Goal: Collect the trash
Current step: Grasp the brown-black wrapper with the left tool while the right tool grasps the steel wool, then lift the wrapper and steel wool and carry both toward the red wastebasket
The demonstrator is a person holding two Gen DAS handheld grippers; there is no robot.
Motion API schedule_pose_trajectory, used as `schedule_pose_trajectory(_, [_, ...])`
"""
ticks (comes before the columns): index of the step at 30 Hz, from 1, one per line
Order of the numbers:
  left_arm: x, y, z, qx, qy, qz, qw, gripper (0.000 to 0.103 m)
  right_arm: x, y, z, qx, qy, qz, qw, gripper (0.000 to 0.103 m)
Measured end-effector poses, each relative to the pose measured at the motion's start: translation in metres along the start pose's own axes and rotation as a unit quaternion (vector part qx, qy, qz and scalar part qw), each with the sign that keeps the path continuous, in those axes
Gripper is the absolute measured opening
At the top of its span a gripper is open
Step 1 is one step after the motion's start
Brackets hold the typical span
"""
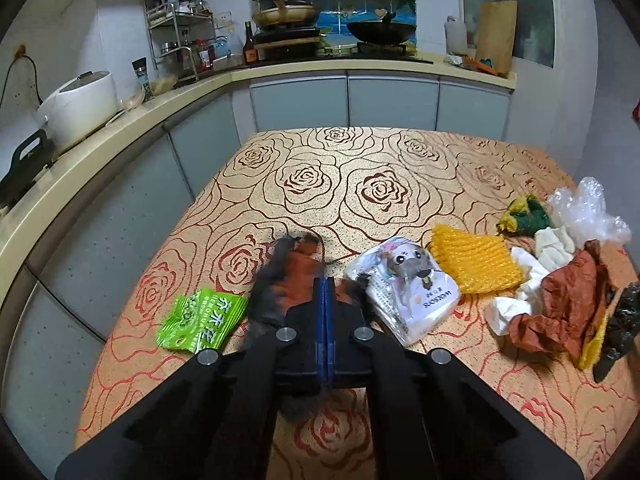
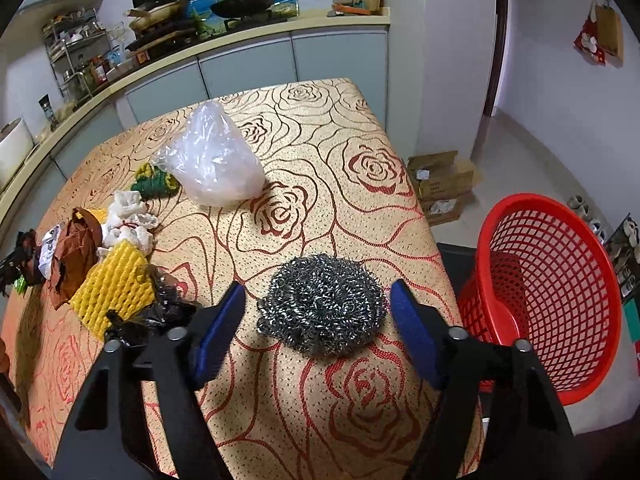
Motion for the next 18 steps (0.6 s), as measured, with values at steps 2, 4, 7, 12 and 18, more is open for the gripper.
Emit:
schedule_pose_trajectory(2, [-0.006,-0.001,0.003,-0.007,0.011,-0.005,0.9999,0.000,0.003,-0.001,-0.001,0.001,0.002,0.003,1.000,0.059])
schedule_pose_trajectory(4, [-0.015,-0.002,0.007,-0.017,0.024,-0.013,0.9995,0.000,0.004,0.000,-0.002,0.001,0.002,0.003,1.000,0.055])
schedule_pose_trajectory(7, [-0.027,-0.003,0.010,-0.028,0.041,-0.023,0.9985,0.000,0.005,0.001,-0.002,-0.003,0.003,-0.001,1.000,0.051])
schedule_pose_trajectory(12, [-0.040,-0.003,0.008,-0.025,0.047,-0.033,0.9981,0.000,0.001,0.002,-0.001,-0.009,0.000,-0.005,1.000,0.046])
schedule_pose_trajectory(18, [-0.054,-0.004,0.006,-0.022,0.048,-0.042,0.9977,0.000,-0.015,0.000,-0.004,-0.001,-0.013,-0.019,1.000,0.045])
Point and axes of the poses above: each gripper's, at about its wrist camera, not at the fingertips, and x roughly the way its jaws point, z to its left, y to its underside, the point moved 7 cm from there along x, roughly the way its jaws point, and after that the axes turned 7 degrees about z, right-handed, at the moved point
